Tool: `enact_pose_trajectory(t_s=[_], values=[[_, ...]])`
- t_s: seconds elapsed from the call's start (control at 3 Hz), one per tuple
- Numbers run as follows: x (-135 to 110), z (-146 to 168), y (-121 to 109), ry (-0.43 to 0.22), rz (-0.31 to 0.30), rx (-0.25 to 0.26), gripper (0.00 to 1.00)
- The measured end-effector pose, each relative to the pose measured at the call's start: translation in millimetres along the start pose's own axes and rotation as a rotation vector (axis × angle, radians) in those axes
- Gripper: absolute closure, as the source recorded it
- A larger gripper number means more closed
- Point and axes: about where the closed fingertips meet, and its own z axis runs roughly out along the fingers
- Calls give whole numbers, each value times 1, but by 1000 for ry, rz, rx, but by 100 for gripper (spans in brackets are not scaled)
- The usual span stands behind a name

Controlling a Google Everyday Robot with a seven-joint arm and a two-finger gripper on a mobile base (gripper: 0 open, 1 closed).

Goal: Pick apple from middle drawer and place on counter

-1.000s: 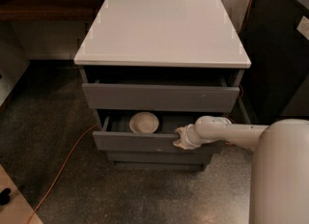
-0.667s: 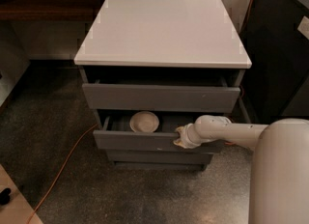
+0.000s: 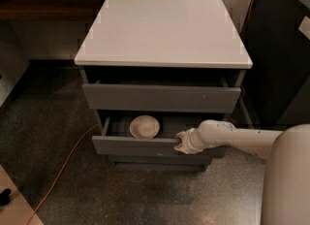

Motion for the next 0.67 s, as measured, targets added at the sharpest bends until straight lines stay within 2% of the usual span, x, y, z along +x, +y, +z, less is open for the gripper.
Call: enact_pose_trajectory(t_s=[0.33,0.67], values=[[-1,-10,21,-26,12,-7,100],[-2,-11,20,-26,12,-7,100]])
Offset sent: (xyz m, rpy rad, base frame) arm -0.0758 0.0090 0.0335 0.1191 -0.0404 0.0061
